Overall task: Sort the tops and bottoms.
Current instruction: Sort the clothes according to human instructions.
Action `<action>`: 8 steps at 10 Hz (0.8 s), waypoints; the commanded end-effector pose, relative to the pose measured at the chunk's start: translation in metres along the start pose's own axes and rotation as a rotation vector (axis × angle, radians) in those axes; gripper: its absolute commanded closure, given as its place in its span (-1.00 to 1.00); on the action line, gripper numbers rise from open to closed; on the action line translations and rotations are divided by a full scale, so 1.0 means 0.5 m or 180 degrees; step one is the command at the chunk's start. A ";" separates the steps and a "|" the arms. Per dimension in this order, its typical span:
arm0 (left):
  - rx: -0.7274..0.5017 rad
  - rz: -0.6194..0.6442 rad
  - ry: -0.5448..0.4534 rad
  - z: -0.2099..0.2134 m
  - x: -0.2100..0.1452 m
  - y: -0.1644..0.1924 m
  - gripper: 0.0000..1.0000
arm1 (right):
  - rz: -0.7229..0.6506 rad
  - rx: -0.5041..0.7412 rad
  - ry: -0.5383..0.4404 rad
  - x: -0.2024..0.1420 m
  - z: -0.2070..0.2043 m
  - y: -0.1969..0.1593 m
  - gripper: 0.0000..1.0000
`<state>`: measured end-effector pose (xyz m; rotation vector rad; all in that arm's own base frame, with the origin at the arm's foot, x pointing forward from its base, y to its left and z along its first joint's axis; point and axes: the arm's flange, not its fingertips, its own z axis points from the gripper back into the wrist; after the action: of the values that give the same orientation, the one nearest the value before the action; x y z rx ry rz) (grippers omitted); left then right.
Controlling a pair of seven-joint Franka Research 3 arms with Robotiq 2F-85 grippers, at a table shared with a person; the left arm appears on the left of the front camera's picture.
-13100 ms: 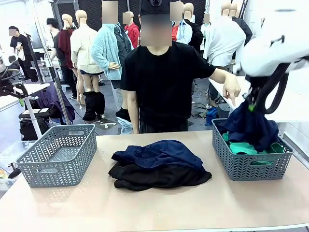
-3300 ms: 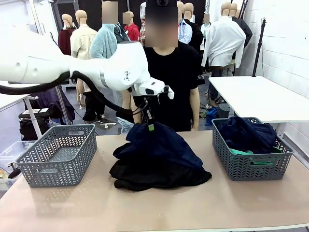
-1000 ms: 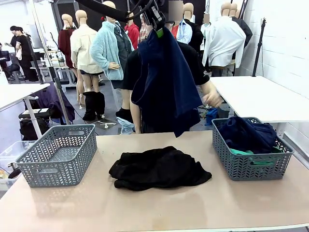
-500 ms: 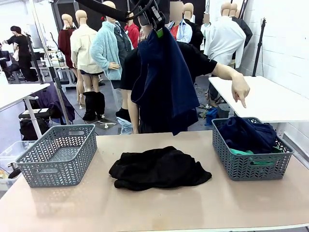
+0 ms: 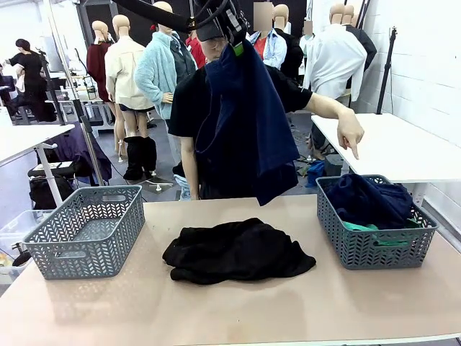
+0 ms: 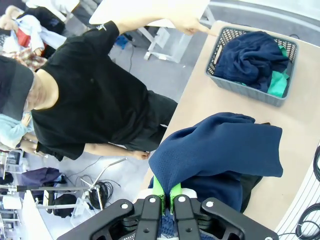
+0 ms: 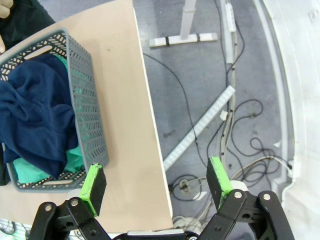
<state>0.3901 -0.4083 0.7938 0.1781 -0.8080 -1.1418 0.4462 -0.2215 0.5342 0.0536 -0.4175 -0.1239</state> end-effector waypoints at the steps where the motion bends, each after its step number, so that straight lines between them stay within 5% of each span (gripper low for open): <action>1: 0.0034 0.0001 -0.0037 0.010 0.007 0.008 1.00 | 0.0020 -0.0049 0.0027 0.000 -0.001 -0.001 -1.00; 8: 0.0034 0.0001 -0.0037 0.010 0.007 0.008 1.00 | 0.0020 -0.0049 0.0027 0.000 -0.001 -0.001 -1.00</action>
<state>0.3901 -0.4083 0.7938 0.1781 -0.8080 -1.1418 0.4462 -0.2215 0.5342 0.0536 -0.4175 -0.1239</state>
